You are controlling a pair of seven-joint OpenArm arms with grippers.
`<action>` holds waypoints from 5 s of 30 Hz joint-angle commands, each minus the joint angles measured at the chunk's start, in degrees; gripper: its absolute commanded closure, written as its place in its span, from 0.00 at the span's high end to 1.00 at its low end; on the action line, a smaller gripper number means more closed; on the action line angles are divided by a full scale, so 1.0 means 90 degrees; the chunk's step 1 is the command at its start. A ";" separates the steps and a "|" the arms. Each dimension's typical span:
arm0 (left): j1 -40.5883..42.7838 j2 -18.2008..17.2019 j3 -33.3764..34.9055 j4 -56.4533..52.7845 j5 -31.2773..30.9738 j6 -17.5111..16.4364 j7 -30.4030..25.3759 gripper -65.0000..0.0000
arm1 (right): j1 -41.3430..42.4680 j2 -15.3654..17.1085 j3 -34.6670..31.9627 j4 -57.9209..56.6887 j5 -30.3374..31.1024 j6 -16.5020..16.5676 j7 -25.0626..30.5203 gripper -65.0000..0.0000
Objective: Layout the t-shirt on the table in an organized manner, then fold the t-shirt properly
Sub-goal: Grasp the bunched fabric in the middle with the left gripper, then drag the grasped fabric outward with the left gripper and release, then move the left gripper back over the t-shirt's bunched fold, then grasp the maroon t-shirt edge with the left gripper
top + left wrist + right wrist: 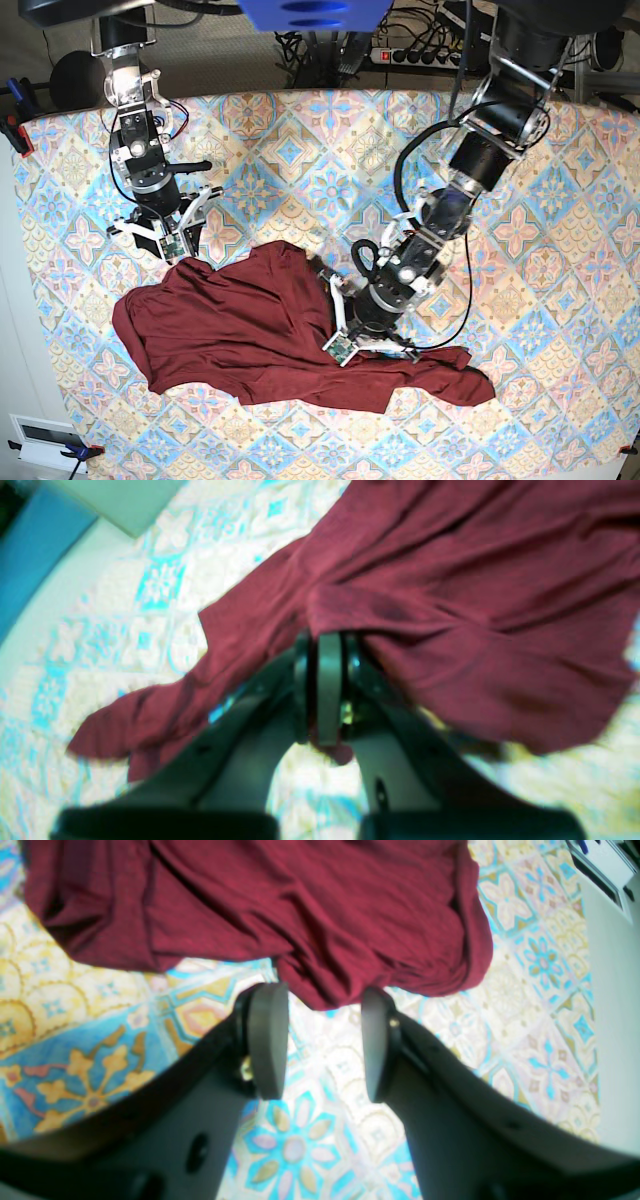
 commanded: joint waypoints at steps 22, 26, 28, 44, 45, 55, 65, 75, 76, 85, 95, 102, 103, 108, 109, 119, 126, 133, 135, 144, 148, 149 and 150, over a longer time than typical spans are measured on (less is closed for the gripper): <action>-0.0688 -0.1030 -0.4872 0.3180 -0.3559 -0.1025 0.2780 0.00 | 0.0010 0.0073 -0.0011 0.0185 0.0006 -0.0037 0.0151 0.35; -0.0522 -0.1343 -0.4784 0.2702 -0.3041 -0.1015 0.2760 0.01 | -0.0009 0.0064 -0.0050 0.0224 0.0006 -0.0037 0.0151 0.35; -0.0346 -0.1499 -0.4579 0.2155 -0.2660 -0.1015 0.2662 0.04 | -0.0009 0.0064 -0.0206 0.0224 0.0006 -0.0037 0.0151 0.35; 0.0787 -0.2349 -0.3778 -0.0932 -0.0706 -0.0956 0.0113 0.41 | 0.0020 0.0064 -0.0304 0.0195 0.0006 -0.0027 0.0151 0.35; 0.0944 -0.2359 -0.3778 -0.0825 -0.0853 -0.0956 0.0113 0.42 | 0.0030 0.0064 -0.0304 0.0185 0.0006 -0.0027 0.0151 0.35; 0.3073 -0.2232 -0.3787 0.1803 -0.2230 -0.0966 0.1119 0.38 | 0.0049 0.0064 -0.0480 0.0165 0.0006 -0.0027 0.0151 0.35; 0.3474 -0.1030 -0.3778 0.1334 -0.2220 -0.0927 0.1168 0.38 | 0.0059 0.0064 -0.0480 0.0165 0.0006 -0.0027 0.0151 0.35; 0.2946 -0.0278 -0.3758 -0.0170 -0.2211 -0.0927 0.0719 0.38 | 0.0049 0.0064 -0.0480 0.0165 0.0006 -0.0027 0.0151 0.35; 0.2936 -0.0229 -0.3758 -0.0258 -0.2211 -0.0927 0.0680 0.38 | 0.0049 0.0064 -0.0480 0.0165 0.0006 -0.0027 0.0151 0.35; 0.3054 -0.0405 -0.3240 0.0152 -0.1585 -0.0927 0.0670 0.00 | 0.0059 0.0064 -0.0480 0.0165 0.0006 -0.0027 0.0151 0.35; 0.4294 -0.2466 -0.3338 0.3034 -0.3031 -0.0966 0.0680 0.00 | 0.0059 0.0064 -0.0470 0.0165 0.0006 -0.0027 0.0151 0.35; 0.5417 -0.3453 -0.5106 0.3473 -0.4955 -0.1171 0.0680 0.00 | 0.0059 0.0064 -0.0470 0.0165 0.0006 -0.0027 0.0151 0.35; 0.5603 -0.3619 -0.5399 0.3473 -0.5327 -0.1269 0.0680 0.00 | 0.0059 0.0064 -0.0470 0.0165 0.0006 -0.0027 0.0151 0.35; 0.6502 -0.4254 -0.6600 0.3473 -0.6870 -0.1582 0.0680 0.00 | 0.0059 0.0064 -0.0470 0.0165 0.0006 -0.0027 0.0151 0.35; 0.6726 -0.4342 -0.6845 0.3473 -0.7163 -0.1660 0.0699 0.00 | 0.0059 0.0064 -0.0470 0.0165 0.0006 -0.0027 0.0151 0.35; 0.7234 -0.4000 -0.8193 0.3473 -0.8316 -0.2060 0.3805 0.00 | 0.0059 0.0064 -0.0480 0.0156 0.0006 -0.0027 0.0151 0.35; 0.7312 -0.3922 -0.8144 0.3444 -0.7456 -0.2050 0.3678 0.00 | 0.0059 0.0064 -0.0480 0.0136 0.0015 -0.0027 0.0151 0.35; 0.6541 -0.3677 -0.6864 0.3444 -0.5336 -0.2031 0.3268 0.28 | 0.0059 0.0064 -0.0636 -0.0030 0.0015 -0.0027 0.0151 0.35; 0.6414 -0.3677 -0.6532 0.3434 -0.5229 -0.2041 0.3249 0.46 | 0.0059 0.0064 -0.0656 -0.0030 0.0015 -0.0027 0.0151 0.35; 0.4489 -0.2925 -0.6444 0.2418 -0.4262 -0.2041 0.3209 0.53 | 0.0059 0.0073 -0.0656 -0.0167 0.0006 -0.0027 0.0151 0.35; 0.3337 -0.2251 -0.6405 0.1373 -0.2894 -0.2041 0.3073 0.45 | 0.0069 0.0073 -0.0656 -0.0186 0.0006 -0.0027 0.0151 0.35; 0.3093 -0.2085 -0.6405 0.1109 -0.2572 -0.2041 0.2936 0.43 | 0.0069 0.0073 -0.0656 -0.0186 0.0006 -0.0027 0.0151 0.35; 0.2946 -0.1968 -0.6405 0.0894 -0.2318 -0.2041 0.2789 0.42 | 0.0069 0.0073 -0.0656 -0.0196 0.0006 -0.0027 0.0151 0.35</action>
